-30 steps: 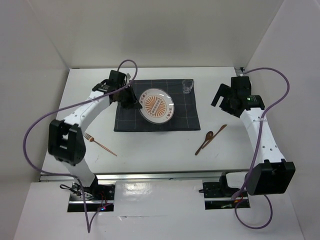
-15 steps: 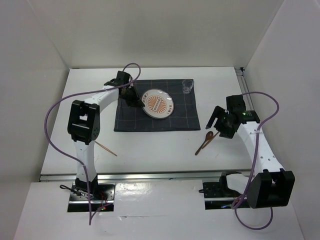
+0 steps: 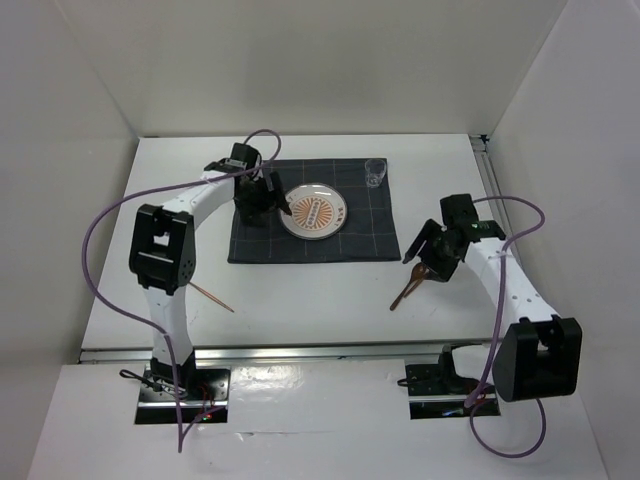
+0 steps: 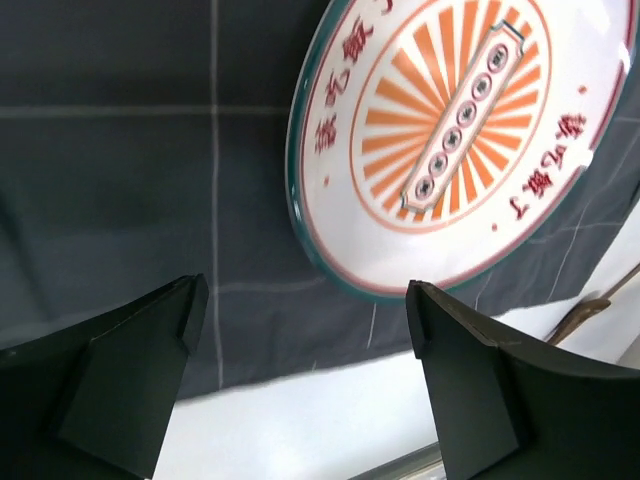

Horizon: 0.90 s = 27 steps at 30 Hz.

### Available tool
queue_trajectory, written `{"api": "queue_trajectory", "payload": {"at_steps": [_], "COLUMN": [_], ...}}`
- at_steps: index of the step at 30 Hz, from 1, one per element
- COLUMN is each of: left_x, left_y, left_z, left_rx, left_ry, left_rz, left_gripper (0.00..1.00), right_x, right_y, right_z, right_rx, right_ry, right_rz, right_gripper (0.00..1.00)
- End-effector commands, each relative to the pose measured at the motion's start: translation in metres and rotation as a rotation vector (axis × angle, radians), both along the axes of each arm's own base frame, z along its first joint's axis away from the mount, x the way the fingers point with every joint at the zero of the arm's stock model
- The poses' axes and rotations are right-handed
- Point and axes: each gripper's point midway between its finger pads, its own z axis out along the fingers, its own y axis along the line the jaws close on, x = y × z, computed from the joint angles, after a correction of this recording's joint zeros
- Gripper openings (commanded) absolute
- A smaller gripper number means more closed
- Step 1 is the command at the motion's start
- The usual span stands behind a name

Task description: Set the dinner table for one person

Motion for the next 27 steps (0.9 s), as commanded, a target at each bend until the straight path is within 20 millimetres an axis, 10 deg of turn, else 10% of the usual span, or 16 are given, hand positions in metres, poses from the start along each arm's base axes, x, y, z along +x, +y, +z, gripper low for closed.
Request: {"api": "queue_trajectory", "payload": {"at_steps": [1,9,27], "left_x": [-0.013,-0.058,-0.098], "left_y": [0.012,0.005,-0.003], "left_z": [0.056,0.112,0.091], "left_rx": [0.056,0.083,0.1], "left_ry": [-0.115,-0.24,-0.187], "left_rz": [-0.017,-0.064,-0.112], "left_gripper": [1.0,1.0,0.97], "right_x": [0.008,0.006,0.007], "right_y": [0.007,0.015,0.012], "right_z": [-0.017,-0.063,-0.105], "right_rx": [0.008,-0.04,-0.113], "right_ry": [-0.001,0.084,0.154], "right_rz": [-0.008,0.006,0.024], "right_gripper": [0.71,0.58,0.53]}}
